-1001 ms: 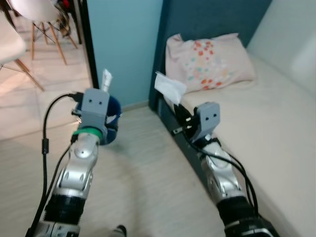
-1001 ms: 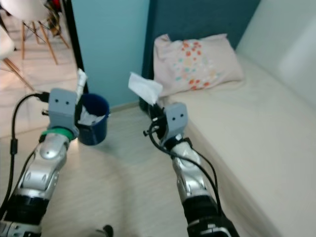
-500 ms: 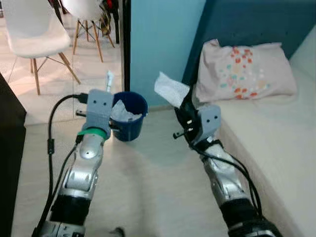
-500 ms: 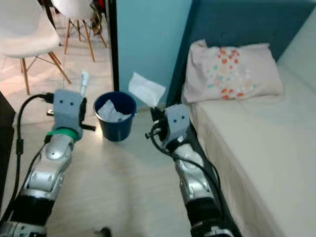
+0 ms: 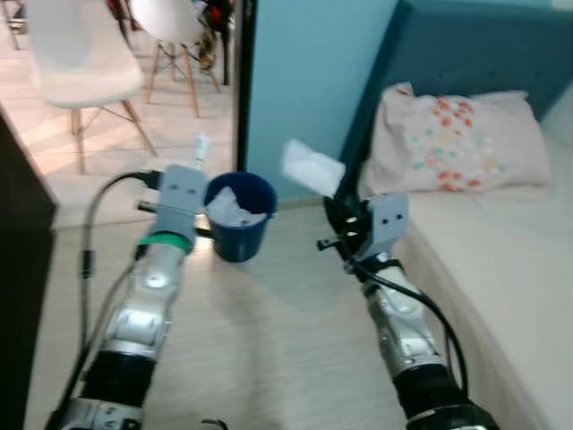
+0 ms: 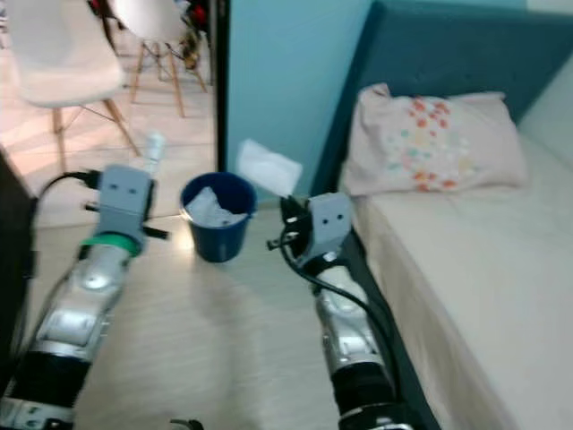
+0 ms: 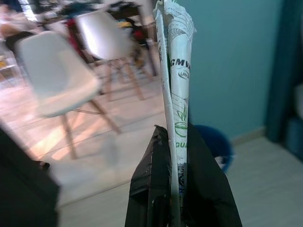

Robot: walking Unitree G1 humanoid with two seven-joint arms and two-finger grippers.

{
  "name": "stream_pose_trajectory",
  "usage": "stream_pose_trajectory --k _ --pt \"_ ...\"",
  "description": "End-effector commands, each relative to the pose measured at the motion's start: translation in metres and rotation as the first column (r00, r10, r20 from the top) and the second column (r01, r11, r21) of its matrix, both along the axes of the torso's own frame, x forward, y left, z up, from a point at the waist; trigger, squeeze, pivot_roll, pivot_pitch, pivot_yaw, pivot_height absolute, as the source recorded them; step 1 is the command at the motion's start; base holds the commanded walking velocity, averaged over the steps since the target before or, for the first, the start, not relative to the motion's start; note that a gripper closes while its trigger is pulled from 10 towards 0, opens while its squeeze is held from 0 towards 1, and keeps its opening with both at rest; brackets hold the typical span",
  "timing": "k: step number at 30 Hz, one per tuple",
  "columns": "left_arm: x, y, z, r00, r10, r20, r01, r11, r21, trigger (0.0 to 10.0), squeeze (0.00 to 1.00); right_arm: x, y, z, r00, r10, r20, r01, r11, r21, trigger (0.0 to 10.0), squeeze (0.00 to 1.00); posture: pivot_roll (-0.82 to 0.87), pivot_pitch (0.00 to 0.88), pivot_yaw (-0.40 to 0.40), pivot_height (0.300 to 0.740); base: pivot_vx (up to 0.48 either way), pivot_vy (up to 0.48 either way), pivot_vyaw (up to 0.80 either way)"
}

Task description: Clean up the room

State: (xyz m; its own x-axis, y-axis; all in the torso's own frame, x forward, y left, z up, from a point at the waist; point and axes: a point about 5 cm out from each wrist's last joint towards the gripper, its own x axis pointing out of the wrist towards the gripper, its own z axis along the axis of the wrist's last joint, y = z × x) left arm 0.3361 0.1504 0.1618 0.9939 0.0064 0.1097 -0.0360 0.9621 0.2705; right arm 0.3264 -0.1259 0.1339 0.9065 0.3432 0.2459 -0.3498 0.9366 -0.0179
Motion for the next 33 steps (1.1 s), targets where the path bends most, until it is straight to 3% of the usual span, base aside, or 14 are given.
stream_pose_trajectory --k 1,23,33 --pt "0.0002 -0.0079 -0.0041 1.000 -0.025 -0.015 0.025 1.000 0.009 10.0 0.00 0.0002 -0.0037 0.0001 1.000 -0.016 -0.007 0.016 1.000 0.011 10.0 0.00 -0.03 0.018 -0.017 0.713 0.472 0.000 0.00" --pt "0.0001 -0.0068 -0.0084 0.999 -0.023 -0.022 0.023 1.000 0.017 10.0 0.00 0.0009 -0.0035 -0.0065 0.999 -0.015 -0.041 0.014 1.000 -0.011 10.0 0.00 -0.02 0.025 -0.018 0.713 0.472 0.000 0.00" --pt "-0.0006 -0.0156 -0.0076 0.996 -0.093 -0.013 0.094 0.995 0.039 10.0 0.00 0.0017 -0.0068 -0.0063 0.999 -0.032 -0.043 0.032 0.999 -0.007 10.0 0.00 -0.03 0.023 -0.016 0.713 0.472 0.000 0.00"
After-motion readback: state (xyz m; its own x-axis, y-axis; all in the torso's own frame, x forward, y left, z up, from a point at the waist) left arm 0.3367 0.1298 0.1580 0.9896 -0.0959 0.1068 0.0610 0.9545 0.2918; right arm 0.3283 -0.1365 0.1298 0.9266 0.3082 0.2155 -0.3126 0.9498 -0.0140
